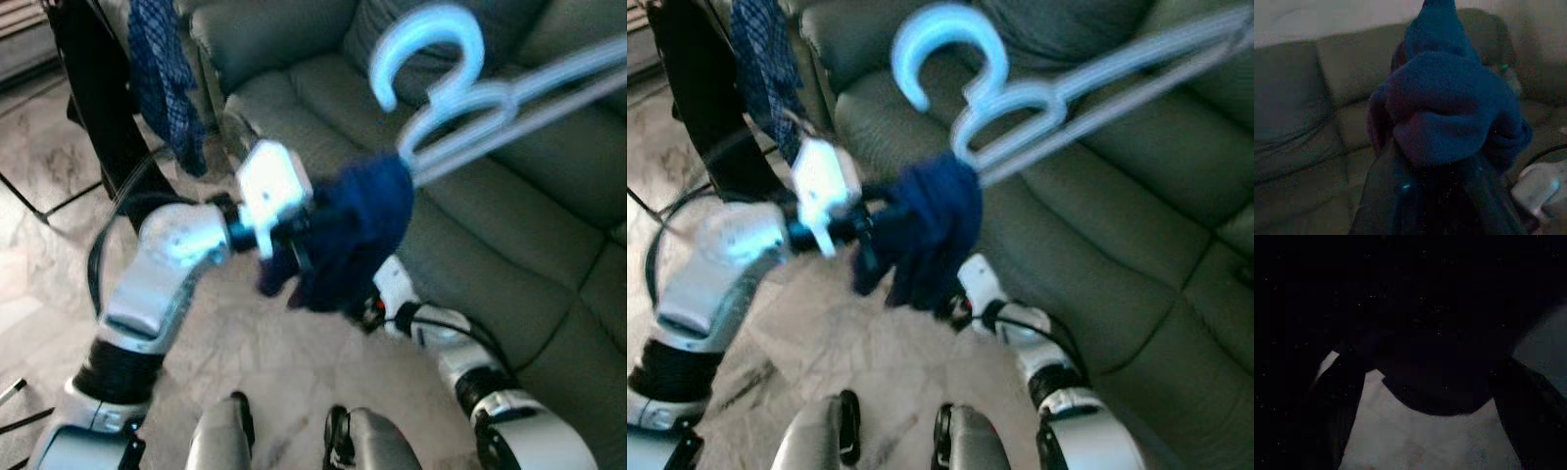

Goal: Hang hanger

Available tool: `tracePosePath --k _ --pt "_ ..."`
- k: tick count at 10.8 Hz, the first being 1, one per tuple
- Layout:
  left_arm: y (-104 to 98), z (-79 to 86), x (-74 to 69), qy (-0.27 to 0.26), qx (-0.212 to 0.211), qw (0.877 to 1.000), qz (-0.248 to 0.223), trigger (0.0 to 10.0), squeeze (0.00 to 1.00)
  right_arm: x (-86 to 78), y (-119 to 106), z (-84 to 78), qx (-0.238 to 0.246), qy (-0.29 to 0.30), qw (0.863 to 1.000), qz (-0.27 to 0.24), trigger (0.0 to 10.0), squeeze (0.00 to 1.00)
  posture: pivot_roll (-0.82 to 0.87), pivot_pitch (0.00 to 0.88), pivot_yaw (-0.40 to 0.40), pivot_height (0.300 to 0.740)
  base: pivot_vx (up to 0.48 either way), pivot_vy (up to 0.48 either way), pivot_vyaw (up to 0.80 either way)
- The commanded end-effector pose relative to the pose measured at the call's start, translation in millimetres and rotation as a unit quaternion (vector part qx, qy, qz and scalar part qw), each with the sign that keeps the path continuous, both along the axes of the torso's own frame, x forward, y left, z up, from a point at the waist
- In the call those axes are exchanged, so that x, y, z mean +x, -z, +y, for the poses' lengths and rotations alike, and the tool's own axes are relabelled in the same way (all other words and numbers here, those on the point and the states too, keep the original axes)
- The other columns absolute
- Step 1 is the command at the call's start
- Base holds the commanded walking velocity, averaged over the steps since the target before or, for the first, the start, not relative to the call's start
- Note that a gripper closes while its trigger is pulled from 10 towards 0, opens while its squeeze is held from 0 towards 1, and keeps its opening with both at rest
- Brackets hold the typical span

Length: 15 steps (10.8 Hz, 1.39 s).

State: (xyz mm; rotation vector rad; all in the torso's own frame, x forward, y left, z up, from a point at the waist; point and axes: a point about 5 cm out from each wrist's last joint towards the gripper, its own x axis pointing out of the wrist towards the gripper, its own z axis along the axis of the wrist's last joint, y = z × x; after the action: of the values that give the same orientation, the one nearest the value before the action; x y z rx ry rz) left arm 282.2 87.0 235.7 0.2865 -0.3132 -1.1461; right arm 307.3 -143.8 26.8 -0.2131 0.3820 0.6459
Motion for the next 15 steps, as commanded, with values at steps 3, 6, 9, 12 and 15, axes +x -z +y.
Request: tracePosePath --k 3,6,9,12,15 --pt "-11.7 21.4 10.7 -0.054 -0.03 0.998 -0.008 0.0 0.0 -0.2 0.9 -70.6 -0.004 0.216 0.976 0.0 0.0 0.0 0.07 0.166 -0.069 0.74 0.0 0.0 0.0" --pt "-2.2 23.4 11.8 -0.057 -0.019 0.998 0.002 0.0 0.0 6.7 -20.7 -88.4 0.003 0.239 0.968 -0.074 0.0 0.0 0.05 0.166 -0.068 0.74 0.0 0.0 0.0" --pt "9.8 20.9 10.2 -0.055 -0.011 0.998 0.018 0.0 0.0 18.3 -55.9 -61.2 0.148 0.136 0.968 -0.151 10.0 1.0 0.06 0.163 -0.067 0.74 0.0 0.0 0.0" --pt "14.4 19.0 9.5 -0.049 -0.003 0.999 0.023 0.0 0.0 16.3 -65.2 -54.2 0.16 0.031 0.977 -0.137 10.0 1.0 0.05 0.162 -0.064 0.74 0.0 0.0 0.0" --pt "15.1 16.9 8.8 -0.044 -0.004 0.999 0.023 0.0 0.0 7.8 -60.0 -53.6 0.169 -0.024 0.98 -0.102 10.0 1.0 0.05 0.162 -0.065 0.74 0.0 0.0 0.0"
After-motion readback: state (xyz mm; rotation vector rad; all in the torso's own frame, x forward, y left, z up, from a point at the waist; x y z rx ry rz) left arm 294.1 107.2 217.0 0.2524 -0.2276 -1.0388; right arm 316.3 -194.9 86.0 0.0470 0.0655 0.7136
